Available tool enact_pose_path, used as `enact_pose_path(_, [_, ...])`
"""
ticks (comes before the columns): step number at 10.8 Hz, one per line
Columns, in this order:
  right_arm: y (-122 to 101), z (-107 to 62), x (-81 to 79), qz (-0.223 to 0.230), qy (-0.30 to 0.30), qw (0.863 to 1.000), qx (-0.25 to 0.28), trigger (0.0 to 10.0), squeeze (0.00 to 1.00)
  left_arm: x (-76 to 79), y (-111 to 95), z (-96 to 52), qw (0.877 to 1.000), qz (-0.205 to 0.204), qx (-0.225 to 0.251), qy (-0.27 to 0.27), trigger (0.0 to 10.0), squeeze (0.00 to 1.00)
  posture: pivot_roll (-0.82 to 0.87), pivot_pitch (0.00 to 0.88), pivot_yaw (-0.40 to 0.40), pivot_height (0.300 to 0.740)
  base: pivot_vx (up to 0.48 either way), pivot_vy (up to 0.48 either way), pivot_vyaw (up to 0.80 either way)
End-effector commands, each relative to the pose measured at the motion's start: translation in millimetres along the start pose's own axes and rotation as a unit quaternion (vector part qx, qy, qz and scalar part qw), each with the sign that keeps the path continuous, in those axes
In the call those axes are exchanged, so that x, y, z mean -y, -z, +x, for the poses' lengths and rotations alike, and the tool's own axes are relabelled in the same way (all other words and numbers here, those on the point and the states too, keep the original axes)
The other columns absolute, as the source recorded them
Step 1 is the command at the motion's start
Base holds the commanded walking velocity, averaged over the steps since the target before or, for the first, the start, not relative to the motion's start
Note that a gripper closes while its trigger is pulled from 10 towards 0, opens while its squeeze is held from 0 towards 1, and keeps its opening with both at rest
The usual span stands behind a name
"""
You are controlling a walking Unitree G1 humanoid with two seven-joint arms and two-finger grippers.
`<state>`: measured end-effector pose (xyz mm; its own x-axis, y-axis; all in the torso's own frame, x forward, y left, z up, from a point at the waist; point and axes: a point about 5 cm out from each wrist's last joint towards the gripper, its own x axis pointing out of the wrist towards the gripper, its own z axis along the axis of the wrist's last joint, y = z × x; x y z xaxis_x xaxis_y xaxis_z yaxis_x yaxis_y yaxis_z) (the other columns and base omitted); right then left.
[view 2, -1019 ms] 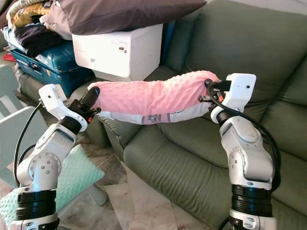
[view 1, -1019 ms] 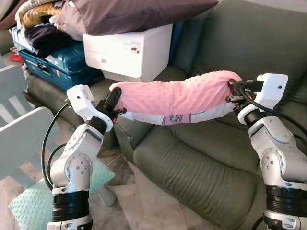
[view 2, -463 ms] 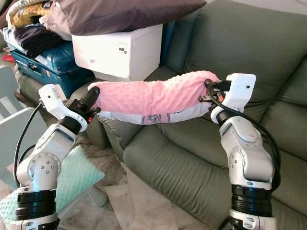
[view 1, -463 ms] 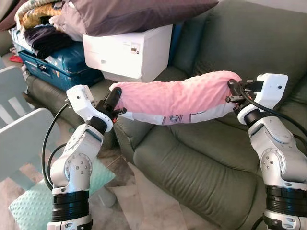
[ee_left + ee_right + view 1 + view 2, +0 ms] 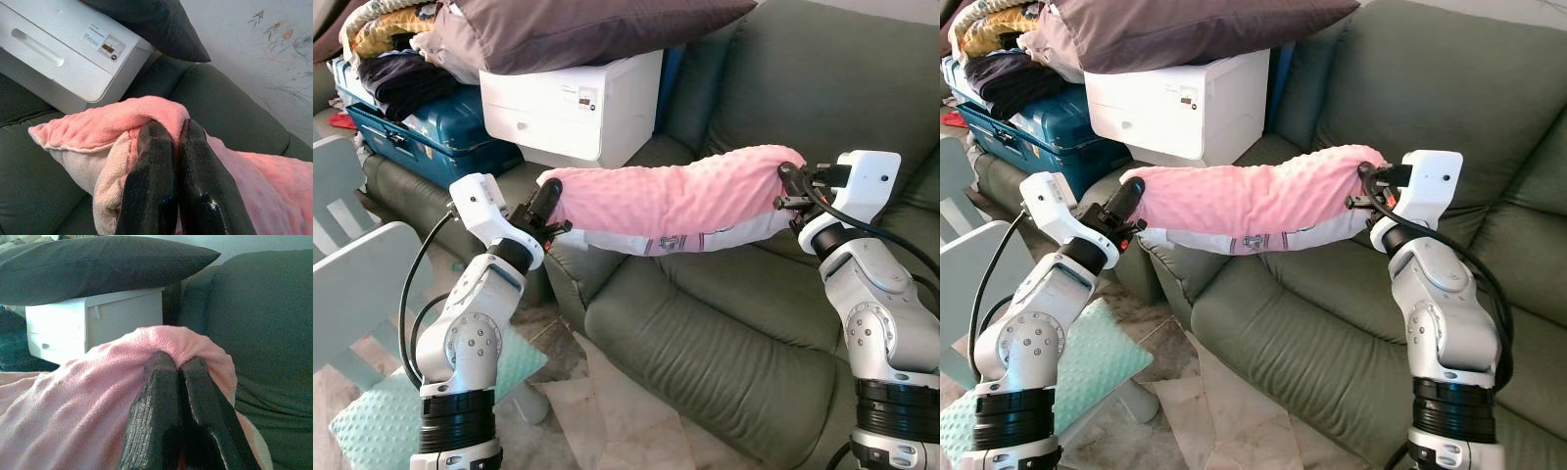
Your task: Move the pillow to the sofa
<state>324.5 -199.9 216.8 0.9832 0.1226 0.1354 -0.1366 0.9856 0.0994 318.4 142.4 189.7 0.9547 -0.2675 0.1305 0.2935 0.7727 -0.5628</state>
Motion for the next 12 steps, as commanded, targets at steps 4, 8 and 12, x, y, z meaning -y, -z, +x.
enact_pose_path(4, [-10.8,0.3,-1.9,-0.004,-0.003,1.0,0.021,0.0,0.0,5.3,-2.9,1.2,1.0,0.0,0.002,0.015,0.0,0.0,-0.12,0.019,0.033,0.74,0.0,0.203,-0.8])
enact_pose_path(8, [-11.3,0.0,-2.1,-0.005,-0.003,1.0,0.023,0.7,0.0,5.5,-2.6,0.8,1.0,0.0,0.0,0.016,0.0,0.0,-0.12,0.021,0.035,0.74,0.0,0.0,-0.58])
enact_pose_path(12, [-12.5,-0.3,-2.0,-0.007,-0.004,1.0,0.027,1.3,0.0,6.4,-1.4,-0.2,1.0,0.001,0.0,0.017,0.0,0.0,-0.12,0.022,0.033,0.74,0.0,0.0,0.0])
